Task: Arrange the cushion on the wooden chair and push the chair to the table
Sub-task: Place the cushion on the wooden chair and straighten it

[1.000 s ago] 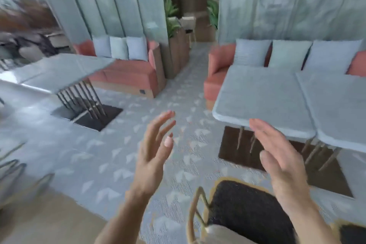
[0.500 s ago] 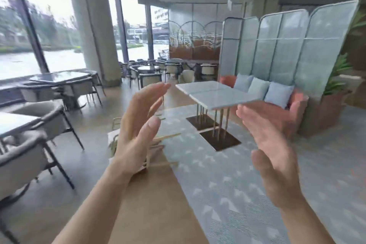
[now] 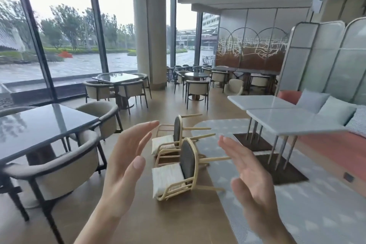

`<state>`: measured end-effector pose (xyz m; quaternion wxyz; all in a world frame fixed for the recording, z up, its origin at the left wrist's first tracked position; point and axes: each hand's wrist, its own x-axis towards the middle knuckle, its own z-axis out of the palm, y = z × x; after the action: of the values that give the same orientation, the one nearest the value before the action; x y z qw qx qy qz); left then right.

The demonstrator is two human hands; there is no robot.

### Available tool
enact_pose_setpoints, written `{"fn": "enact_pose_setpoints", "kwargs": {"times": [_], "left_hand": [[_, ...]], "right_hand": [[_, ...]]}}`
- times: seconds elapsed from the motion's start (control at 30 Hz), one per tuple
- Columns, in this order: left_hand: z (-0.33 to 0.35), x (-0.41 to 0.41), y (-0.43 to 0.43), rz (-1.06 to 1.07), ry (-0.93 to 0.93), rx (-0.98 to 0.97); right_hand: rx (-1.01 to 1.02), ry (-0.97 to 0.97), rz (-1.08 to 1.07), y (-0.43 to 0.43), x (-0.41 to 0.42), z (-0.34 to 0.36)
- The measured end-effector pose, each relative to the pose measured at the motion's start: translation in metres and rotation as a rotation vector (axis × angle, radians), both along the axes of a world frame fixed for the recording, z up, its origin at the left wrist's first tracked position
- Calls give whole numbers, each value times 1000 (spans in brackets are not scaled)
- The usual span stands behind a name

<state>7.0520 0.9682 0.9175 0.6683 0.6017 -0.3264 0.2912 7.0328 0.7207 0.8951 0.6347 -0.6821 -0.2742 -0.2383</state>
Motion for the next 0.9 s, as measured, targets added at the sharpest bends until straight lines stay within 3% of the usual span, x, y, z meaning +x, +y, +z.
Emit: {"fn": "enact_pose_setpoints", "kwargs": {"times": [0.13,0.5,0.73,0.9], "left_hand": [[3,78,43,58,57,75],[-29,308,182,95,99,48],[-27,489,266,-51,90,80],[-13,613,273,-214,87,87]], "right_hand": [[61,16,30,47,100,6],[39,16,91,192,344,-2],[43,26,-56,278,491,-6],[94,41,-207,290,572,-4]]}}
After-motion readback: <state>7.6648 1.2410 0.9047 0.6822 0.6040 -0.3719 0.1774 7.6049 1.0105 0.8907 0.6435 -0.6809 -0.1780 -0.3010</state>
